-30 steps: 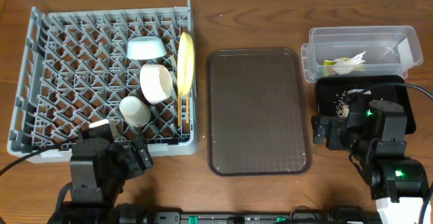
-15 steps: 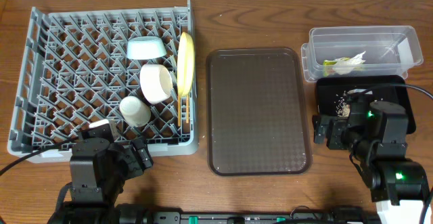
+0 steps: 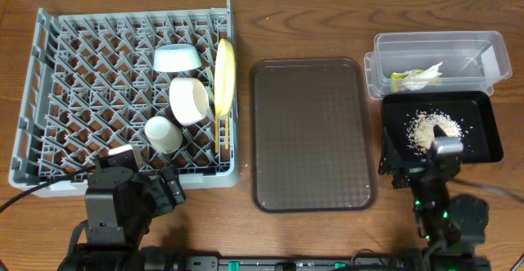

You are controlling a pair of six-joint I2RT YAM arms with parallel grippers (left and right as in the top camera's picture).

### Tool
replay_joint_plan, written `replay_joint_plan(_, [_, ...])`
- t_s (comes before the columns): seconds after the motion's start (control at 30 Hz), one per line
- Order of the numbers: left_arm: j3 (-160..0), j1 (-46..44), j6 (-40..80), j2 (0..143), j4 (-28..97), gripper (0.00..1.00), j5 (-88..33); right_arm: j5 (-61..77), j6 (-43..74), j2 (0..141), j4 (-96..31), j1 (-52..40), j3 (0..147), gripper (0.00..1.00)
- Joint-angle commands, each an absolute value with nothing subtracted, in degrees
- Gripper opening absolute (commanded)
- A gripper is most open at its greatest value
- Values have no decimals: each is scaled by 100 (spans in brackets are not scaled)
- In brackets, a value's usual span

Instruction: Sort waste into correct bins and load items into the dishwasher rack

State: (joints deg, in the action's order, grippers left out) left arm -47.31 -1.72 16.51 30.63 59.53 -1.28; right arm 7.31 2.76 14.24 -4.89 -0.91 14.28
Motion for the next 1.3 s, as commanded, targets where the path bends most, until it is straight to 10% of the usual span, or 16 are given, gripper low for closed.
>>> replay_joint_plan(0.0, [-4709,-176,1675,3059,5946,90,-80,464,75,790,-145,-156,906,99])
replay_joint_plan(1.27, [-4709,-174,1675,3059,5946,90,-80,454,-718,32,-390,-1,32,99])
